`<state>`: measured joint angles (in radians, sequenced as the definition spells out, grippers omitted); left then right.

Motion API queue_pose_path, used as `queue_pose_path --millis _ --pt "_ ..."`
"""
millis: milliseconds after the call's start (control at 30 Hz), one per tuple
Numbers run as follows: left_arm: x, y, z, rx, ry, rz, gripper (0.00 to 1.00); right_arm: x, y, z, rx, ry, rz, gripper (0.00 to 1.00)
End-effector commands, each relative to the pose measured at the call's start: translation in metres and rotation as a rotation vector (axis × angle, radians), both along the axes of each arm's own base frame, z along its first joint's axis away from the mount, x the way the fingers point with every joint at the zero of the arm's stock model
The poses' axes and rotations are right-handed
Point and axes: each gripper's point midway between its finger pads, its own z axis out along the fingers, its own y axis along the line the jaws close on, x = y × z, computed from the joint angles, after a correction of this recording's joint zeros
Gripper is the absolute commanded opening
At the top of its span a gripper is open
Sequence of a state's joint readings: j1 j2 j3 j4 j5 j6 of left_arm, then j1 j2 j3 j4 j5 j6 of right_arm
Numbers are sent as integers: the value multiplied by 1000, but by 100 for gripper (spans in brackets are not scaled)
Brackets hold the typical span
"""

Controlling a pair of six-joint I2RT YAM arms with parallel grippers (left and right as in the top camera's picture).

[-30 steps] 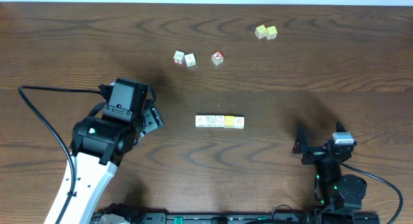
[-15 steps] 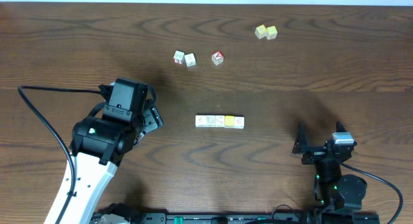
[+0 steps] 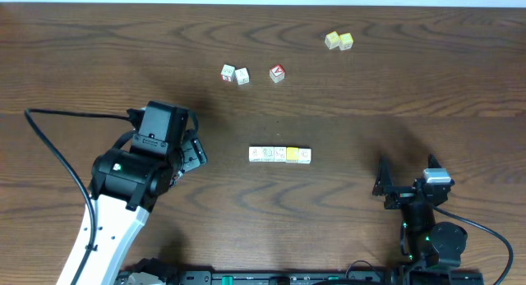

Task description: Lift 5 blocks

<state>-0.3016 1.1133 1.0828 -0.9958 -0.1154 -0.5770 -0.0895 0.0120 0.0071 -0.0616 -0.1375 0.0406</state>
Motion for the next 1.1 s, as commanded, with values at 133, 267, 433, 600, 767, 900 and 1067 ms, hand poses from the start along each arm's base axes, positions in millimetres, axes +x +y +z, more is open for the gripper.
queue_pose_path --millis 133,267,433,600,767,900,1067 --pt "-4 1 -9 64 -134 -240 78 0 -5 0 -2 -2 -23 99" --pt "-6 -7 -18 7 -271 -366 78 0 -5 0 -2 -2 -23 99" --pt "-17 14 -31 5 -457 -296 78 0 -5 0 -2 -1 -23 99" --pt "-23 36 -22 50 -658 -207 78 0 -5 0 -2 -2 -23 99" --pt "-27 50 -16 88 -770 -144 78 0 -5 0 -2 -1 -23 99" --pt "-28 57 -9 111 -840 -116 78 0 -5 0 -2 -1 -23 99" --pt "-25 59 -7 124 -900 -110 78 0 -5 0 -2 -2 -23 99"
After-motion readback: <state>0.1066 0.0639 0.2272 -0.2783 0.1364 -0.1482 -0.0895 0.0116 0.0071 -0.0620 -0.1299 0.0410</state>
